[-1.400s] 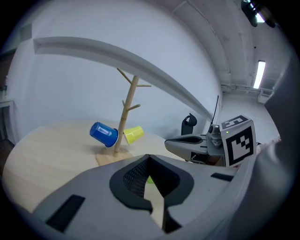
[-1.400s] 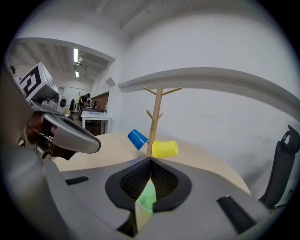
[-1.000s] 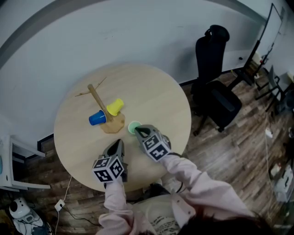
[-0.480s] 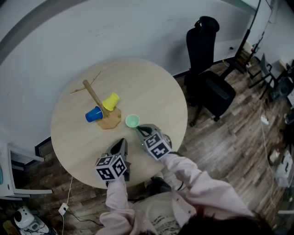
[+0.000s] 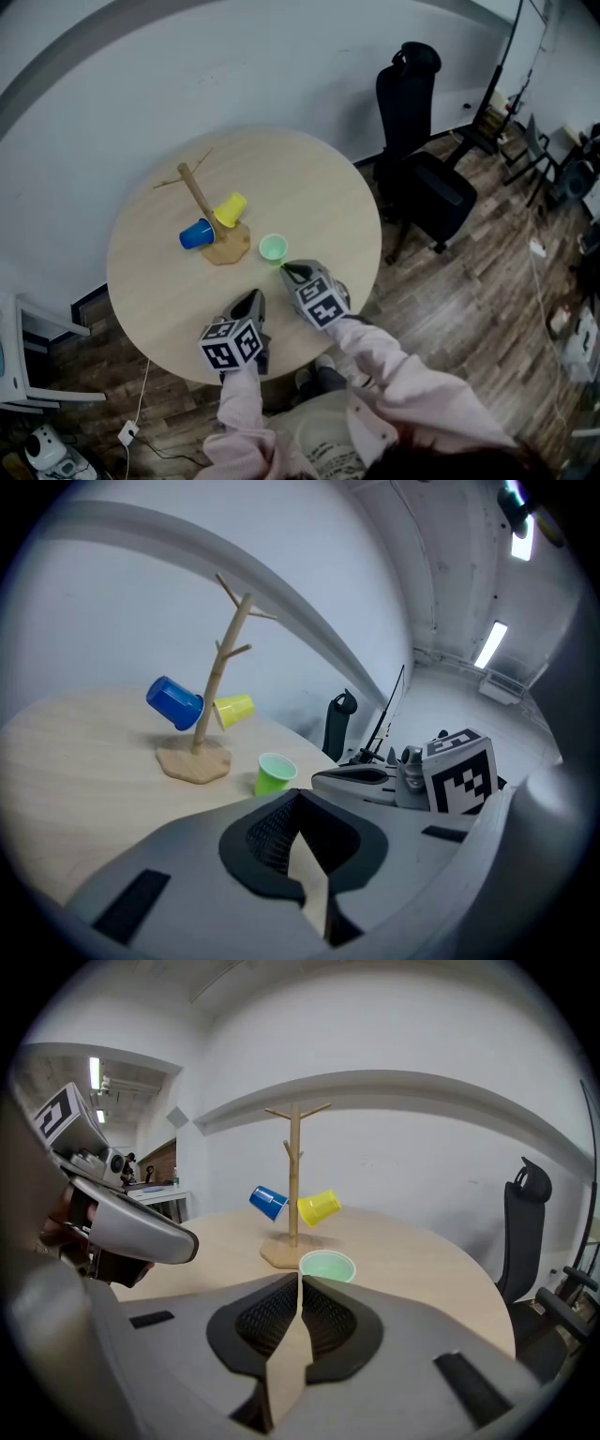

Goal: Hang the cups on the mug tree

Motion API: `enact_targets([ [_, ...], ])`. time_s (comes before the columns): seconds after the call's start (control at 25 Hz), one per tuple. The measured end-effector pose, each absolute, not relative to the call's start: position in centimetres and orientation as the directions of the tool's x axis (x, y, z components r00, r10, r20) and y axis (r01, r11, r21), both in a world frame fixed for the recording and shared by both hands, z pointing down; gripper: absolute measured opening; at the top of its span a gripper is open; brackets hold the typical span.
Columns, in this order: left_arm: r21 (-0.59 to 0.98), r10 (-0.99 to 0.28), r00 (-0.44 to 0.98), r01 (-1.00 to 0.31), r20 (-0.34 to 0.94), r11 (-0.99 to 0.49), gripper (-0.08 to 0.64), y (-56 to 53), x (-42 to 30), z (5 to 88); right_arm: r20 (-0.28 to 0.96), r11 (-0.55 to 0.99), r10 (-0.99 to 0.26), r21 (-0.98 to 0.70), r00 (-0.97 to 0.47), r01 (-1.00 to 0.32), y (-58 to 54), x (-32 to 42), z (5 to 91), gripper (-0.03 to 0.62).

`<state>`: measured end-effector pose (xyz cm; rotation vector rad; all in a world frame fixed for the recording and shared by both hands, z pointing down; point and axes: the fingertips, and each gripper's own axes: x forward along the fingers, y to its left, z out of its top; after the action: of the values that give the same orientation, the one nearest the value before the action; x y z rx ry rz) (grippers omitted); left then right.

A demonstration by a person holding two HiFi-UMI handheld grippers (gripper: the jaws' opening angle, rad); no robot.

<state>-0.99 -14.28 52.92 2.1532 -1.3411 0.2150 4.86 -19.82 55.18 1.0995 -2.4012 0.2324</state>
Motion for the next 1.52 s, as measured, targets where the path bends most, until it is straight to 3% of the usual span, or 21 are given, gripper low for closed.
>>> enact_targets([
  [0.28,0.408,-0.777,0.461,-0.866,0.429,-0.289,0.015,-15.2,-1.2,53.0,0.513,0.672,-0.648,0.037,-0.563,-0.739,-20.4,4.9,56.2,0.034],
  [0.56,0.425,-0.776,0.448,-0.868,0.444,-0.258,0.015,-16.4,-0.2,53.7,0.531,0.688,-0.621,0.018,-0.576,-0.726,-21.8,5.3,57.2,0.074],
  [0.64,0.425,-0.777,0.442,-0.870,0.448,-0.250,0.015,-16.7,-0.1,53.9,0.536,0.691,-0.612,0.005,-0.581,-0.723,-22.2,5.3,57.6,0.115],
  [0.8,0.422,-0.784,0.424,-0.877,0.454,-0.229,0.015,-17.0,-0.1,54.2,0.540,0.696,-0.598,-0.015,-0.592,-0.718,-22.7,5.4,58.3,0.123],
  [1.52,0.415,-0.807,0.348,-0.899,0.478,-0.142,0.015,-17.8,-0.9,55.5,0.545,0.716,-0.565,-0.049,-0.619,-0.697,-25.0,4.2,60.8,0.304],
])
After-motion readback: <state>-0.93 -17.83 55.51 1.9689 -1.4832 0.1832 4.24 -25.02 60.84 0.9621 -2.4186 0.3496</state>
